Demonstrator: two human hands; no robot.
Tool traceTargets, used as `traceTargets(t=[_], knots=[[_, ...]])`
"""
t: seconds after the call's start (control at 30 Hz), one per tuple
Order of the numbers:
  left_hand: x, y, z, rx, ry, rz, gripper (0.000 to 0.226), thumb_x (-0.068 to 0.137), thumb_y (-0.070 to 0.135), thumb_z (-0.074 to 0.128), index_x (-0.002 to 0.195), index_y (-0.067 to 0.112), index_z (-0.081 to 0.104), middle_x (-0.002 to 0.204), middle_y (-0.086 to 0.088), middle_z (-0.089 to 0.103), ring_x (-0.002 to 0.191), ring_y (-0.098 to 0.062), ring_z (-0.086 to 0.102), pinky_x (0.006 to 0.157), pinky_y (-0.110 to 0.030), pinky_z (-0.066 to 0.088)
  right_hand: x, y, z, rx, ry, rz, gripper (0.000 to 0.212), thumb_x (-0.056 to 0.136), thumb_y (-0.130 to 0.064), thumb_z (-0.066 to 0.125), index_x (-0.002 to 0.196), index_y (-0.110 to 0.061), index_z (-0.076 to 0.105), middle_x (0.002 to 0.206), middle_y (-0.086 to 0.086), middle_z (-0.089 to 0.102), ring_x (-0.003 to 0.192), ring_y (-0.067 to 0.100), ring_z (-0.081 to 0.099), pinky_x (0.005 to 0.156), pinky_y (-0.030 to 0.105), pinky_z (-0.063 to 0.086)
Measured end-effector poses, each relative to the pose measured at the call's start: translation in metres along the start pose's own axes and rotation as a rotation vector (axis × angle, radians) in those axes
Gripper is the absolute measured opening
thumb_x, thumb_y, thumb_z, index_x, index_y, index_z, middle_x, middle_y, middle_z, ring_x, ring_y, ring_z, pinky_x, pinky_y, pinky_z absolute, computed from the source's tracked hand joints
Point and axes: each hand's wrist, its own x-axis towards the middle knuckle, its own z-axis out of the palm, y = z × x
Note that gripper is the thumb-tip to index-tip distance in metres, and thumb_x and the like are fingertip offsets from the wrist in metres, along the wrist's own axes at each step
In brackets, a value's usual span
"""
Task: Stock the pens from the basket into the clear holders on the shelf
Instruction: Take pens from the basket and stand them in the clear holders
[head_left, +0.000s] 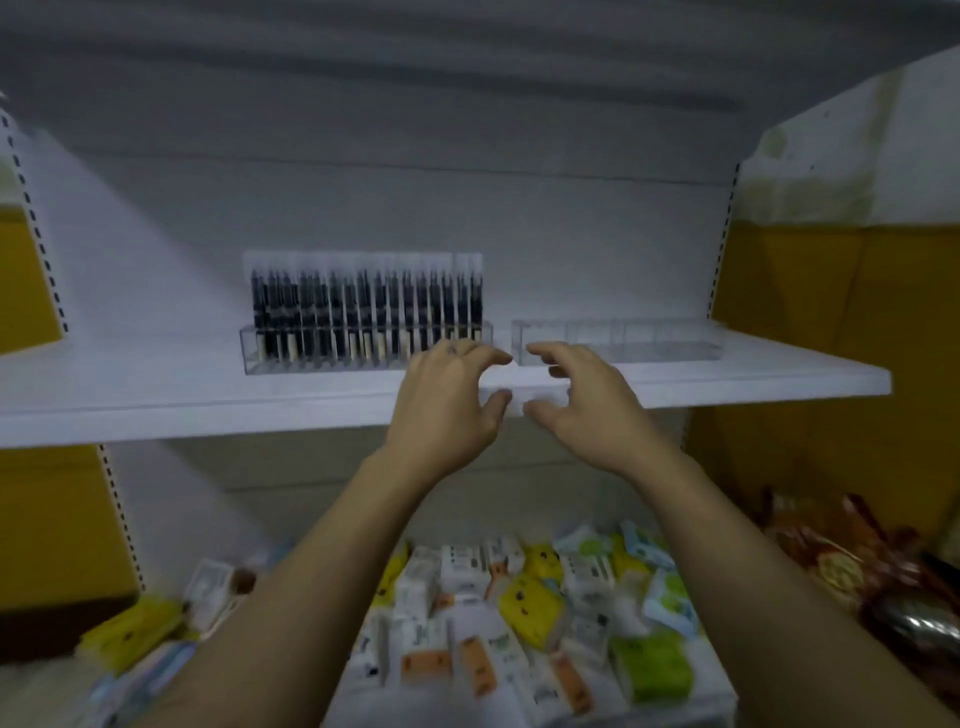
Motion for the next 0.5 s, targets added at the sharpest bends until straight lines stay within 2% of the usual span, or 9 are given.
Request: traceTargets(t=[0.17, 0.33, 0.5], knots=[[-0.07, 0.012, 0.045, -0.068, -0.184, -0.045, 0.036, 0.089, 0.035, 0.061, 0.123, 0.024, 0.061, 0.122, 0.003, 0.061, 0.117, -0.021, 0.052, 0.099, -0.038, 0.039, -0.062, 0.032, 0.034, -0.059, -0.067, 0.091, 0.053, 0.085, -0.022, 0.07, 0.135, -0.02, 0.049, 0.13, 0.003, 0.052, 0.117, 0.015, 0.053, 0.092, 0.021, 0.038], [-0.134, 0.009, 0.109, -0.138, -0.499, -0.186, 0.042, 0.089, 0.037, 0.062, 0.129, 0.025, 0.057, 0.13, 0.004, 0.059, 0.122, -0.019, 0.051, 0.102, -0.036, 0.039, -0.112, 0.084, 0.088, -0.11, -0.298, 0.276, 0.056, 0.09, -0.03, 0.066, 0.14, -0.024, 0.043, 0.138, 0.002, 0.047, 0.122, 0.02, 0.049, 0.097, 0.034, 0.044], [-0.183, -0.009, 0.173, -0.12, -0.8, -0.313, 0.047, 0.089, 0.037, 0.061, 0.133, 0.023, 0.053, 0.136, 0.002, 0.055, 0.122, -0.02, 0.051, 0.101, -0.036, 0.042, -0.151, 0.146, 0.154, -0.059, -0.553, 0.44, 0.058, 0.088, -0.031, 0.068, 0.14, -0.022, 0.044, 0.141, 0.007, 0.044, 0.124, 0.026, 0.048, 0.096, 0.036, 0.043]])
